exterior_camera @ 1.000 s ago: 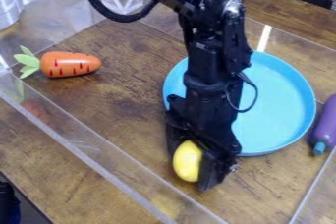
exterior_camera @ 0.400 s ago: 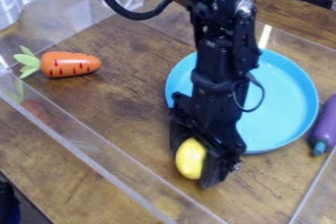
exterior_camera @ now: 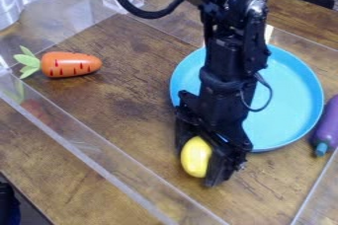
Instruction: Put the lemon on the blue tray
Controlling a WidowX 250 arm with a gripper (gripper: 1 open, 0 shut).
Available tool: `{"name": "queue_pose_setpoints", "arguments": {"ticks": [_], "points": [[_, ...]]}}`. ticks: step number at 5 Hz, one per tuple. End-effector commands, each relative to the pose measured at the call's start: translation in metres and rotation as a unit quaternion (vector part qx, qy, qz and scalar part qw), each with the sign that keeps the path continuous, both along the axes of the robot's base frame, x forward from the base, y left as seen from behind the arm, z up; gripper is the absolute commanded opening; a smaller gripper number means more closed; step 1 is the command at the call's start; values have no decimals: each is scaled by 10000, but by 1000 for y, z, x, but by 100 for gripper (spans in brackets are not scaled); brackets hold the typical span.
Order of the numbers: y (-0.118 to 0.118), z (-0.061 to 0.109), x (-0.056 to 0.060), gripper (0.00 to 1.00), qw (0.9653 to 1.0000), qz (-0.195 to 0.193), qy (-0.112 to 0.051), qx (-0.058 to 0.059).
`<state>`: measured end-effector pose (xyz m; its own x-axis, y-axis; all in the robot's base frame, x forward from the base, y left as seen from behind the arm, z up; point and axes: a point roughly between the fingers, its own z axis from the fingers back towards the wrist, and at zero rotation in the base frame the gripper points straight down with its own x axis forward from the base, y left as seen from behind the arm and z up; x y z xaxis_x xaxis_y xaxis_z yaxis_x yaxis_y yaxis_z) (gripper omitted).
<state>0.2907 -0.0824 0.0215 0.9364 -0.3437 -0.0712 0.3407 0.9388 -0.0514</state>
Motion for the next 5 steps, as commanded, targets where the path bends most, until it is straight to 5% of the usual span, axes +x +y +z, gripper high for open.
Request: {"name": "queue_pose_setpoints", "arguments": {"ticks": [1, 5], "points": [[-8, 12, 11, 0, 9998, -79, -194, -41], [-14, 4, 17, 0, 9999, -139, -8, 36]]}}
